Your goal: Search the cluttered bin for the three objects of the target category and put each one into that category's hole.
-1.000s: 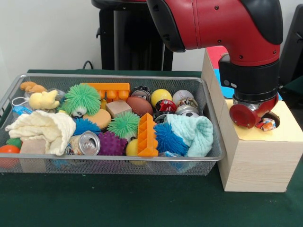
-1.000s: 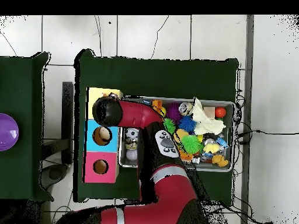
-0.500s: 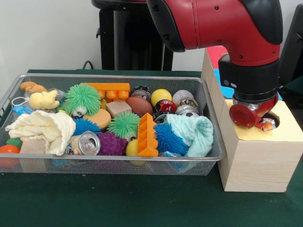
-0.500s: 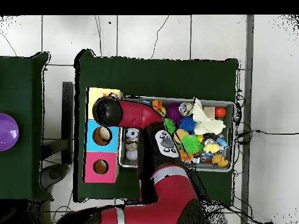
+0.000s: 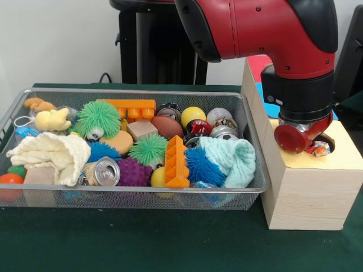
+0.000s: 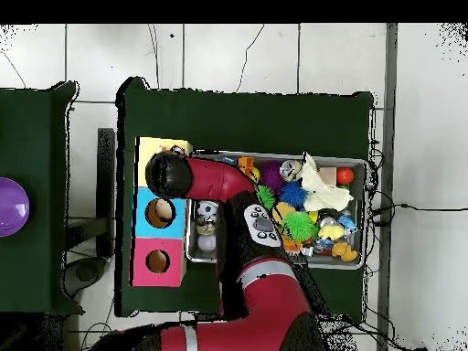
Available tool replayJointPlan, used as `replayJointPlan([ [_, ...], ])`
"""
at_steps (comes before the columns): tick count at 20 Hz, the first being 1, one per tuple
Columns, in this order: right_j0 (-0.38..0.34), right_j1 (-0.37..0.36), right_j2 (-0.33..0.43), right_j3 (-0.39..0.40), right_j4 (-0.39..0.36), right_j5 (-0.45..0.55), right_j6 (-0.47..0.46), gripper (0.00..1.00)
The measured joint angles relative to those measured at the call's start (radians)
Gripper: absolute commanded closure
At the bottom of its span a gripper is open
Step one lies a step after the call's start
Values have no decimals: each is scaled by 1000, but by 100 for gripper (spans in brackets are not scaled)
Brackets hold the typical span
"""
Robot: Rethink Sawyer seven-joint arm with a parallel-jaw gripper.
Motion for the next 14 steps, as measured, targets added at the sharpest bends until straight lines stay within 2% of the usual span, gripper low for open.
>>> replayJointPlan([
  [5,-19,-4,21,14,0,0,0,100],
  [10,-75,-31,78,61,0,-1,0,100],
  [14,-101,-51,96,90,0,-1,0,100],
])
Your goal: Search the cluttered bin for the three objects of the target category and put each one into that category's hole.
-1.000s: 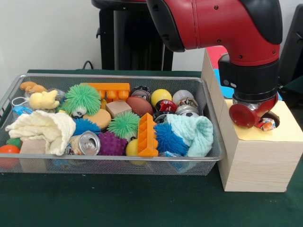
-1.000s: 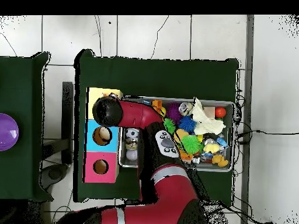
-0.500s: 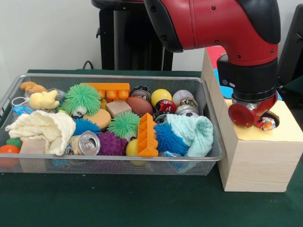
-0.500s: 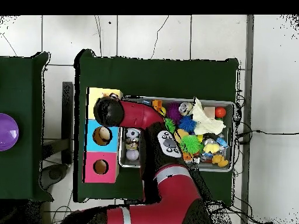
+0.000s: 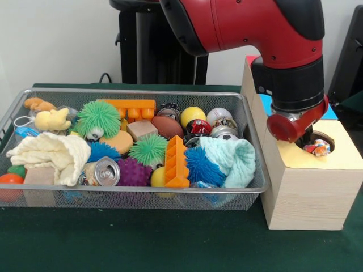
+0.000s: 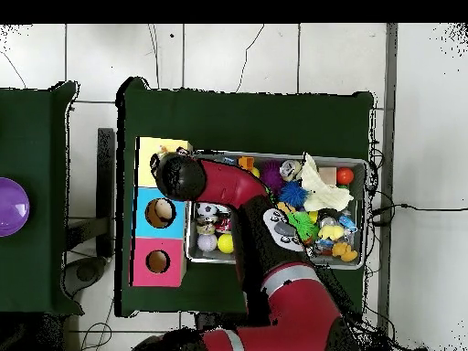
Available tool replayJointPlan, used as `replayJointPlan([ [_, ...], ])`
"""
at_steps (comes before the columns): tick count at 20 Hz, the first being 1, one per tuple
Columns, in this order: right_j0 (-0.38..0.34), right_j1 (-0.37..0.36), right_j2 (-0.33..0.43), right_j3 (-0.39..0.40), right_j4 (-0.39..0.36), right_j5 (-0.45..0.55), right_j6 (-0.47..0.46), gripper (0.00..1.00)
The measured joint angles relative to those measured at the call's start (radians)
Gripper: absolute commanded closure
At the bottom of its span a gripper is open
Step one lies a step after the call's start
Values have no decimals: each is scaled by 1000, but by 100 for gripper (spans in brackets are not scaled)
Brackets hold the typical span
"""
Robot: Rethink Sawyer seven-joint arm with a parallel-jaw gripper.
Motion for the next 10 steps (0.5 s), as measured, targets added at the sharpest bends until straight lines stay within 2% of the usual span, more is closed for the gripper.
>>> replayJointPlan([
  [10,-8,-26,6,25,-15,0,0,100],
])
